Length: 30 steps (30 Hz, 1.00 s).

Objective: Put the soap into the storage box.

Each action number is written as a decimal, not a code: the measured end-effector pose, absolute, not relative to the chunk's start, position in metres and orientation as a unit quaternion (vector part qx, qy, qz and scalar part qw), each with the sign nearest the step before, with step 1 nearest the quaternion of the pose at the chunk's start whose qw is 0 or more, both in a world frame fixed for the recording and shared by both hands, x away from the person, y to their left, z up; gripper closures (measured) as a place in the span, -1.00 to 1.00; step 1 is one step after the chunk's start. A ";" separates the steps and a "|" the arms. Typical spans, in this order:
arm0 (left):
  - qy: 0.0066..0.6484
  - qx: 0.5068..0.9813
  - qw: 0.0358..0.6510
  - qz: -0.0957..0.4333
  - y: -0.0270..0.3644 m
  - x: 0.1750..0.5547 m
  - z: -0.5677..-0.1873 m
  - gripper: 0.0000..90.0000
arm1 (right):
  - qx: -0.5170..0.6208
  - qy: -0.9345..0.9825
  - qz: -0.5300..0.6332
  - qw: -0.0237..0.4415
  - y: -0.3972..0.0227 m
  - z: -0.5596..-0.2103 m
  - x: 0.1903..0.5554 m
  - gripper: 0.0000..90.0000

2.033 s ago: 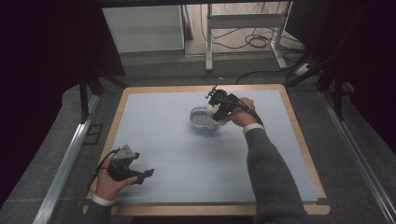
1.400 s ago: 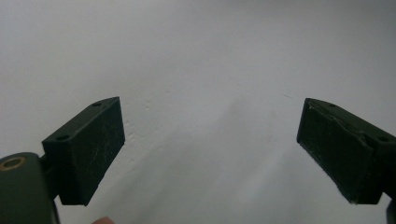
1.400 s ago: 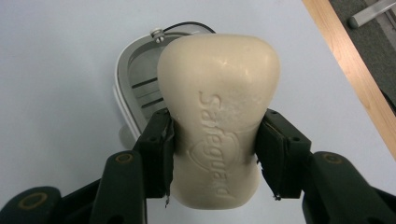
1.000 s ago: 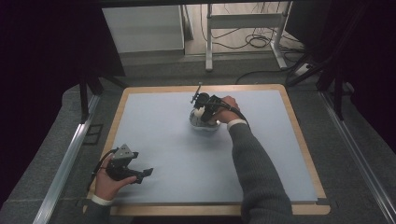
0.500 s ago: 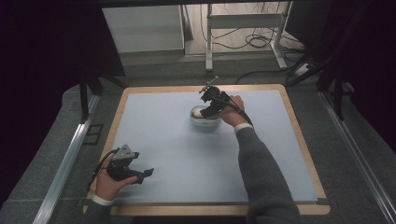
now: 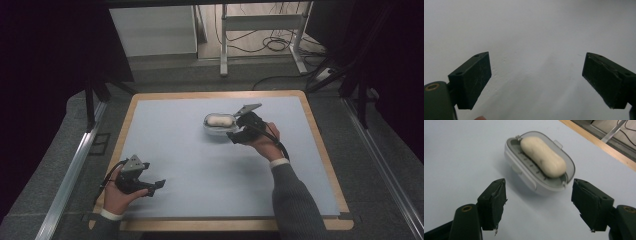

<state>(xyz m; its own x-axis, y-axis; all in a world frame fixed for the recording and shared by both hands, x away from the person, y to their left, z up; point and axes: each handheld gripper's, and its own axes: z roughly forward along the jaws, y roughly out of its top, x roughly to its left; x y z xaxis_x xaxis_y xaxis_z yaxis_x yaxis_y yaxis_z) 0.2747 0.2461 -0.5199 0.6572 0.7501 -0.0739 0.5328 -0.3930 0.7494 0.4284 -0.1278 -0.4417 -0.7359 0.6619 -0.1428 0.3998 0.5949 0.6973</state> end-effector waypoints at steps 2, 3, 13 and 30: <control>0.389 0.825 0.386 0.140 0.245 0.275 -0.521 -0.79 | 0.312 0.865 0.340 0.197 -0.142 -0.447 0.416 -0.39; 0.389 0.825 0.385 0.140 0.244 0.275 -0.521 -0.79 | 0.314 0.863 0.341 0.200 -0.148 -0.449 0.412 -0.39; 0.388 0.818 0.408 0.122 0.246 0.275 -0.519 -0.79 | 0.350 0.843 0.350 0.211 -0.198 -0.474 0.375 -0.40; 0.390 0.809 0.421 0.122 0.244 0.274 -0.520 -0.80 | 0.389 0.824 0.351 0.219 -0.243 -0.500 0.345 -0.39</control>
